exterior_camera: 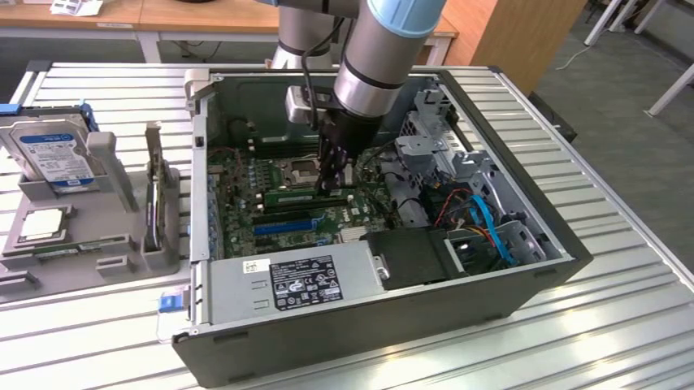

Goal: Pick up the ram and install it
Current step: 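Insert the ram into the slot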

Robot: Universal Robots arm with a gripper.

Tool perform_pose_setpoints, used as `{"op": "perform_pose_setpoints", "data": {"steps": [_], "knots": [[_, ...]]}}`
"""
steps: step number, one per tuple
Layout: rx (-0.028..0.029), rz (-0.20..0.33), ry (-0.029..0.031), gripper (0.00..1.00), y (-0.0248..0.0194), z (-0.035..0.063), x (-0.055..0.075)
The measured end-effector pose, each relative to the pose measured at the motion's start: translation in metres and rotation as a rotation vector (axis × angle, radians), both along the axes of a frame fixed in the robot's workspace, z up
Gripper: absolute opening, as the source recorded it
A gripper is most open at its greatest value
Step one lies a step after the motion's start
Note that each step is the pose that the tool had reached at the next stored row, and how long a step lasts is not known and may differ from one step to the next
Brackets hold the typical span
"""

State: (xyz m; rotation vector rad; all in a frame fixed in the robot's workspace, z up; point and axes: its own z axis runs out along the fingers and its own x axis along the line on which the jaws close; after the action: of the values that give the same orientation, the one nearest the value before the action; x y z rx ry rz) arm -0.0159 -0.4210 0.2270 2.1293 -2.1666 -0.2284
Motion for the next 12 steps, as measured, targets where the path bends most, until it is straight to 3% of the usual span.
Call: {"op": "perform_pose_setpoints", "data": {"steps": [12], "knots": [[0.0, 0.0, 0.0, 0.11, 0.0, -0.0009, 0.0]]}}
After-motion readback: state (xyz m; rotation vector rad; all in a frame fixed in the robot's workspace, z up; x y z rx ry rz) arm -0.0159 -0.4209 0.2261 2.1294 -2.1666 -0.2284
